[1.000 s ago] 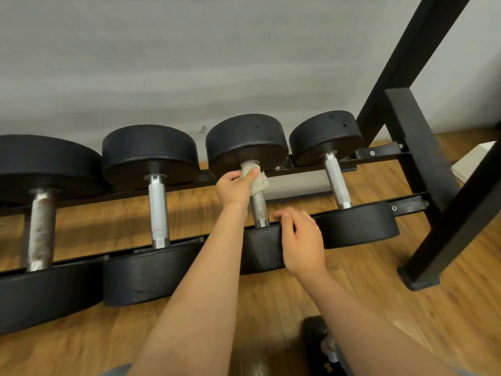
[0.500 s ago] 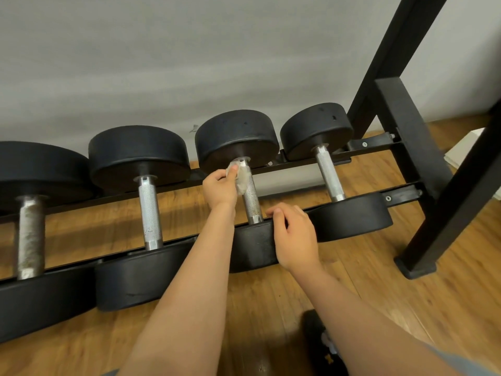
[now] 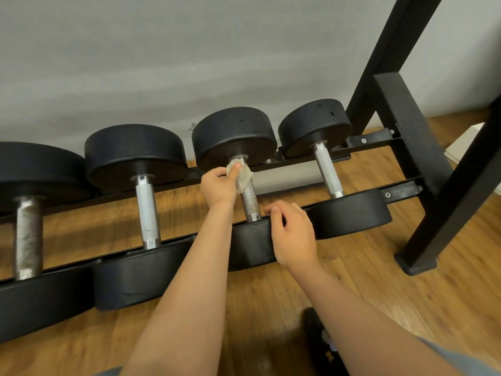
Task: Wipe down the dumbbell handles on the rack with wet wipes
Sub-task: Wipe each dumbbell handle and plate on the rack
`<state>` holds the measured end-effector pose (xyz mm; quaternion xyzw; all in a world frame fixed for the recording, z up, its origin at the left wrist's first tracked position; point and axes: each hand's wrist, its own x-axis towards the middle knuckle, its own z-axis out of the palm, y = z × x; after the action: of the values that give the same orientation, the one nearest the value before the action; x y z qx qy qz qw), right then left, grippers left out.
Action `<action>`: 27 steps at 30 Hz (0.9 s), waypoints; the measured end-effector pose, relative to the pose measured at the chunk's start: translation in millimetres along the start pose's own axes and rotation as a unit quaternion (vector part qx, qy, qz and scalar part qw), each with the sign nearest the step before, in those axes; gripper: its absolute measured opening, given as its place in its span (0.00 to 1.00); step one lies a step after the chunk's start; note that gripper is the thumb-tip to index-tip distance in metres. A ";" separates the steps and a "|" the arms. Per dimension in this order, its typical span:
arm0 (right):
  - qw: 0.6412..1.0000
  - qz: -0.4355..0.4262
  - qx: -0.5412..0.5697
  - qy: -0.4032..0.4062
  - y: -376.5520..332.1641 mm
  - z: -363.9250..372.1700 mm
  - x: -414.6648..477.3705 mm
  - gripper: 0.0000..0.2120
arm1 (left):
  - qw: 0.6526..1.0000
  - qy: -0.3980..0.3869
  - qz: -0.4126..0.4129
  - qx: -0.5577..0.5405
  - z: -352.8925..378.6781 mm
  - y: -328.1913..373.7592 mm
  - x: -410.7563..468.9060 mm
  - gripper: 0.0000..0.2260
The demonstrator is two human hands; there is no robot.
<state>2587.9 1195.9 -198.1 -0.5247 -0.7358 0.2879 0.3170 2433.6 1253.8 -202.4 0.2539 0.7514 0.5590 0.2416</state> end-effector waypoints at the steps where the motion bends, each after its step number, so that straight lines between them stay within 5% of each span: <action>1: 1.000 -0.002 0.001 0.002 0.0 0.1 0.1 0.13 | 1.000 0.005 0.002 0.001 -1.2 -0.5 0.4 0.08; 6: 1.000 -0.008 0.006 0.006 -1.6 -0.3 -0.8 0.13 | 0.999 0.040 0.000 -0.011 -9.4 -0.9 1.1 0.05; 11: 1.000 -0.003 0.004 0.004 -0.3 0.9 0.2 0.13 | 0.991 -0.132 -0.033 0.008 -9.9 -2.2 -4.2 0.08; 19: 1.000 -0.002 0.008 -0.003 0.4 -0.2 0.0 0.13 | 0.980 -0.102 0.070 0.159 -23.6 -1.1 4.5 0.13; 22: 1.000 -0.004 0.005 -0.003 0.8 -0.1 0.0 0.13 | 0.976 -0.140 0.066 0.153 -25.9 -3.7 6.1 0.07; 27: 1.000 -0.001 -0.005 -0.003 3.1 2.4 1.3 0.13 | 0.981 -0.141 0.051 0.122 -17.9 -6.1 -3.6 0.15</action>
<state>2587.6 1197.8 -201.7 -0.5246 -0.7384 0.2855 0.3130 2424.0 1237.1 -203.4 0.3955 0.7583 0.4337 0.2837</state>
